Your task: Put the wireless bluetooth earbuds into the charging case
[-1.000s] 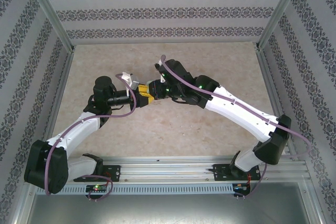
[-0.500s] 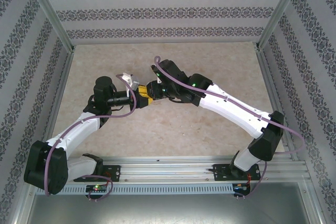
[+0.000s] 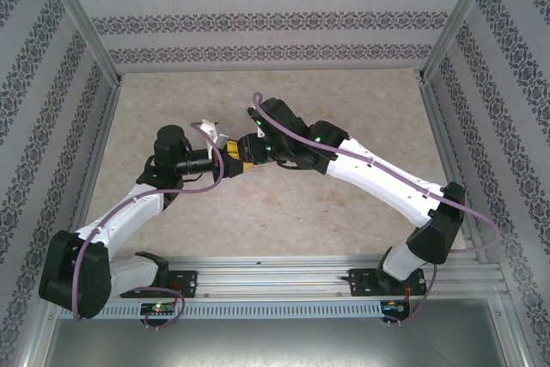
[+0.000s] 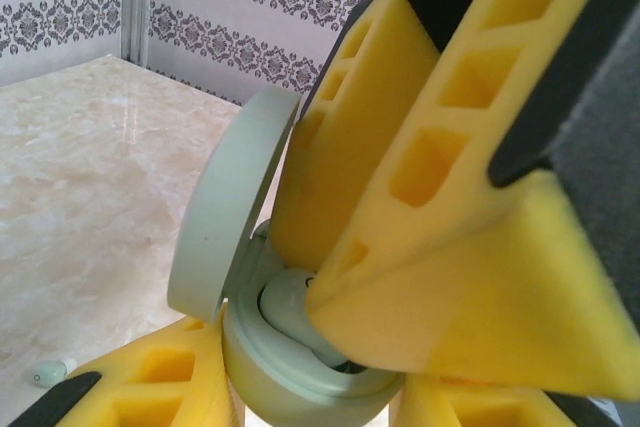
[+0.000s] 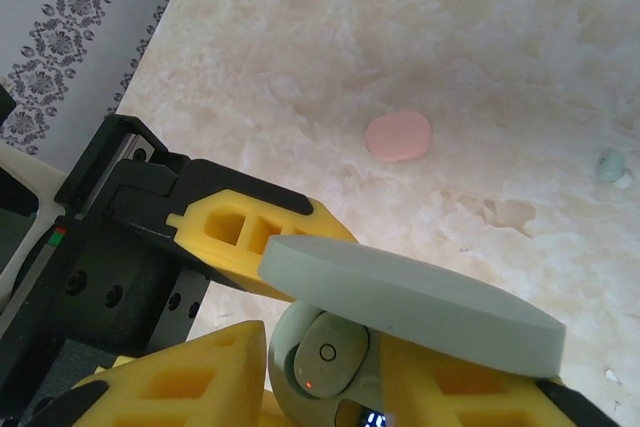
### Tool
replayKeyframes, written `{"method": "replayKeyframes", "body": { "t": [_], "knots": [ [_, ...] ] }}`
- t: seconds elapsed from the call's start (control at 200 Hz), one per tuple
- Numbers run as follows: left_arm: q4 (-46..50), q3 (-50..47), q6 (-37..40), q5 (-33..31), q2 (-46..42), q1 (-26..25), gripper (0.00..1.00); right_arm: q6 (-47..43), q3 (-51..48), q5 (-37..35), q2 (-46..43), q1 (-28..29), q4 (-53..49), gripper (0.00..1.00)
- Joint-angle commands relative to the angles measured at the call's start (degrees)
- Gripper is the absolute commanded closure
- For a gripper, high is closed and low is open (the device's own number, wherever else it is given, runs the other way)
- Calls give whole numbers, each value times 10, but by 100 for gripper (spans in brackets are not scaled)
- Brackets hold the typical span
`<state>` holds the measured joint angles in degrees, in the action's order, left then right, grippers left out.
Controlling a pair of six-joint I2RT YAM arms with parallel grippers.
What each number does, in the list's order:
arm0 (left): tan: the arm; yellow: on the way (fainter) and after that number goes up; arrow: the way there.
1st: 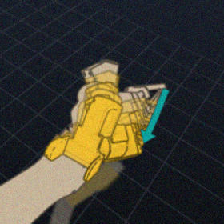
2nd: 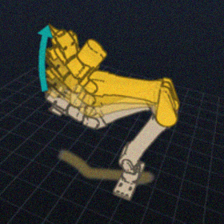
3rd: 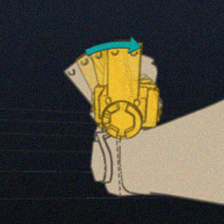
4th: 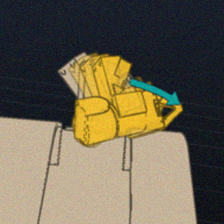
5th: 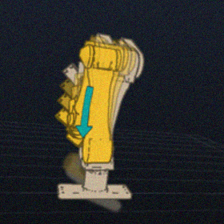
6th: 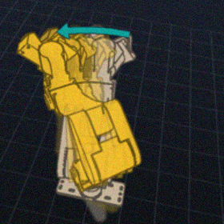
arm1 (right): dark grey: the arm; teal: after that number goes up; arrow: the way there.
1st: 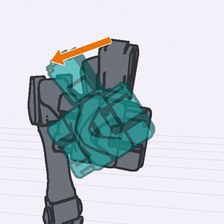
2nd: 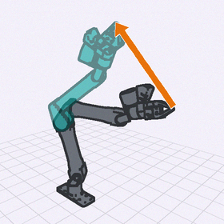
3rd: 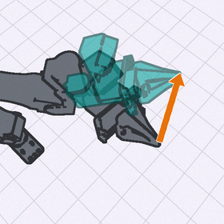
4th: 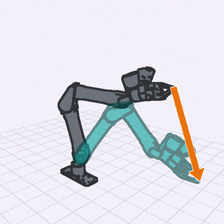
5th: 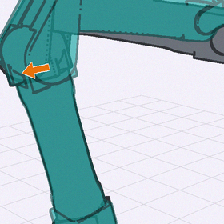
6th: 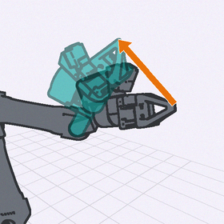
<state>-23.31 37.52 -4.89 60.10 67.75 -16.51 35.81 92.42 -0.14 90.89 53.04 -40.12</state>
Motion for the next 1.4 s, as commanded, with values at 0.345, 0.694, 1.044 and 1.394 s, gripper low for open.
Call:
{"method": "replayKeyframes", "body": {
  "t": [0.345, 0.694, 1.044, 1.394],
  "knots": [
    [15, 28, -13, -8, -2, -4, 84, 58, -53, 89, -80, -46, 70, 63],
    [29, 33, -29, -29, 16, 4, 85, 72, -92, 105, -121, -91, 88, 63],
    [9, 31, -47, -25, 35, 16, 85, 27, -111, 96, -74, -187, 48, 63],
    [55, 30, -17, -37, 18, 20, 85, -53, 22, 69, 161, -202, -9, 65]
  ]
}}
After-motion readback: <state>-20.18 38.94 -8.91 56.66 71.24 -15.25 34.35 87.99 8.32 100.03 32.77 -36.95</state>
